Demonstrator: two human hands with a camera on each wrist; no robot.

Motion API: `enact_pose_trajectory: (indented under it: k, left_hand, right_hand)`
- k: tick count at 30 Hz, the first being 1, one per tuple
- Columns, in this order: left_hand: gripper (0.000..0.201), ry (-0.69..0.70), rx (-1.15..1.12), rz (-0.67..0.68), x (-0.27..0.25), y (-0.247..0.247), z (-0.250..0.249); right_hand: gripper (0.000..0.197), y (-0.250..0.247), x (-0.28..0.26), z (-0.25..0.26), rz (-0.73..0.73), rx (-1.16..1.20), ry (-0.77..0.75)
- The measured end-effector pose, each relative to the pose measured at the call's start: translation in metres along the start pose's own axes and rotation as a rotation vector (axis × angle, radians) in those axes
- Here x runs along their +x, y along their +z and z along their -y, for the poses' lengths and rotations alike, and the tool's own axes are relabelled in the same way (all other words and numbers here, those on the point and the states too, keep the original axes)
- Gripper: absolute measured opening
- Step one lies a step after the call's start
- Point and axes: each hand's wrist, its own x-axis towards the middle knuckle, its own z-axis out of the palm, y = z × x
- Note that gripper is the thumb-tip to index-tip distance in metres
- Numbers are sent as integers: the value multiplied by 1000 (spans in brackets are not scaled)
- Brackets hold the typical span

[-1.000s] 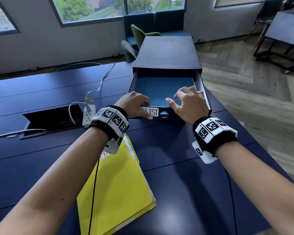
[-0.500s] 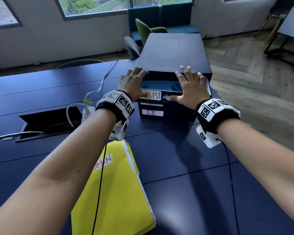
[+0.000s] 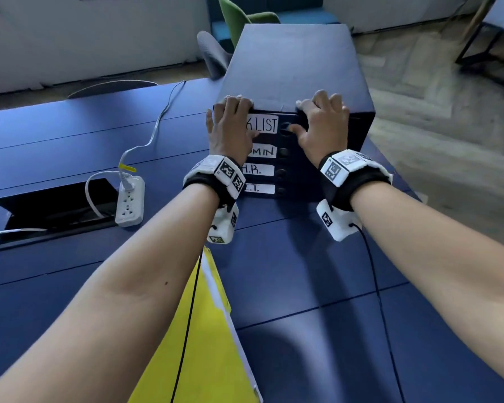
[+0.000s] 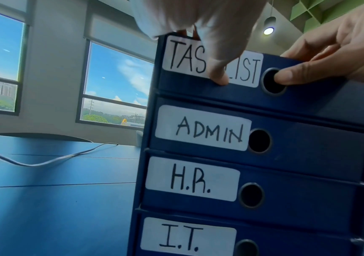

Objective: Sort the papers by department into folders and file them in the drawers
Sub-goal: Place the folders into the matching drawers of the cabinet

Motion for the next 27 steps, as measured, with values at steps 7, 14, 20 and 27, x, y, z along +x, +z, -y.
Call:
enact_pose_trajectory:
  k: [7,14,20,27]
  left_hand:
    - [45,6,32,-59,0,6,1]
    - [86,-8,170,68,-39,33,-7]
    - [74,-341,-154,-154,-42,56,-30]
    - [17,-798,-1139,101,-39,72,-46]
  right_hand:
    - [44,14,2,-5,-70,114,20]
    - [43,13,2,-8,-92,262,15]
    - [44,19,-3,-17,-107,239,-79]
    - [43,26,-3,-16,-208,202,-121]
